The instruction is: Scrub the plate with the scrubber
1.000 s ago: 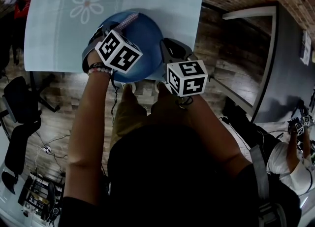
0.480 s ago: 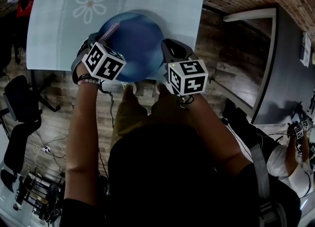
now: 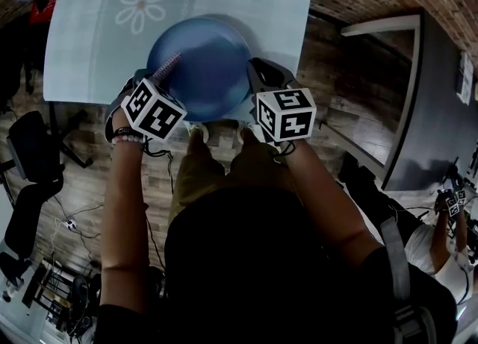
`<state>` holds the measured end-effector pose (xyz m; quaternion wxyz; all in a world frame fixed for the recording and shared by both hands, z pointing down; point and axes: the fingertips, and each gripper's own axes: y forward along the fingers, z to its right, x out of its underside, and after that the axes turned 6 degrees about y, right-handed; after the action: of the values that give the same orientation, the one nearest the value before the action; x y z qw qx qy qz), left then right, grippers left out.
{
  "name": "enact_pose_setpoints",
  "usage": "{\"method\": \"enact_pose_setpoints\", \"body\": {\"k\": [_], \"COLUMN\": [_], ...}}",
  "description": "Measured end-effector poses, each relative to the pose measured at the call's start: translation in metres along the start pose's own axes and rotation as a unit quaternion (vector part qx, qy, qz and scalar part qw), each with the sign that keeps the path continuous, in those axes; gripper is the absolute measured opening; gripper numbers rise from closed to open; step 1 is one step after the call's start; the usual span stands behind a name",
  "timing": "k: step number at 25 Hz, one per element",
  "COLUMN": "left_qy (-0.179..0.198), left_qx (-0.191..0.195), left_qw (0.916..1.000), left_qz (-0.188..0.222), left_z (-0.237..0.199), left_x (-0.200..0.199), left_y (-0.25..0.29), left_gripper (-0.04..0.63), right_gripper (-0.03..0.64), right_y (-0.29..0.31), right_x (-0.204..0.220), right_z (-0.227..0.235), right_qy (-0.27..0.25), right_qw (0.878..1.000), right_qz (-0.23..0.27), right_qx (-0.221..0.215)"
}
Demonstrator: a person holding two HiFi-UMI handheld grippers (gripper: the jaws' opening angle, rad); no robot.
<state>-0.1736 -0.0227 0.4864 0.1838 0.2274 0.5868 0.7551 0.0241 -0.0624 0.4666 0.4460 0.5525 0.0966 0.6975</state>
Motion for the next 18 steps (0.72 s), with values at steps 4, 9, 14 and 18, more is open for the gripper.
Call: {"method": "enact_pose_setpoints", "body": {"k": [4, 9, 14, 18], "left_qy": [0.005, -0.024, -0.012, 0.032], "left_qx": [0.038, 0.125, 0.2, 0.222], "left_qw": [0.9993, 0.991, 0.9763, 0.9698], "left_qz": [0.005, 0.042, 0.08, 0.095], "left_z": [0.022, 0.06, 0.096, 0.115], "left_x": [0.003, -0.003, -0.018, -0.031], "left_y": [-0.008, -0.012, -0.019, -0.019], "left_gripper": [0.074, 0.074, 0.074, 0.074], "right_gripper": [0.061, 0.061, 0.061, 0.061], "right_y": [-0.001, -0.001, -0.001, -0.001], "right_x": [-0.001, 0.001, 0.0, 0.0], "right_z": [-0.002, -0.001, -0.002, -0.003], "right_qy": [-0.001, 0.0, 0.001, 0.002], "right_qw": [1.0, 1.0, 1.0, 1.0], "right_qz": [-0.003, -0.004, -0.003, -0.003], "right_qx": [-0.004, -0.006, -0.007, -0.007]}}
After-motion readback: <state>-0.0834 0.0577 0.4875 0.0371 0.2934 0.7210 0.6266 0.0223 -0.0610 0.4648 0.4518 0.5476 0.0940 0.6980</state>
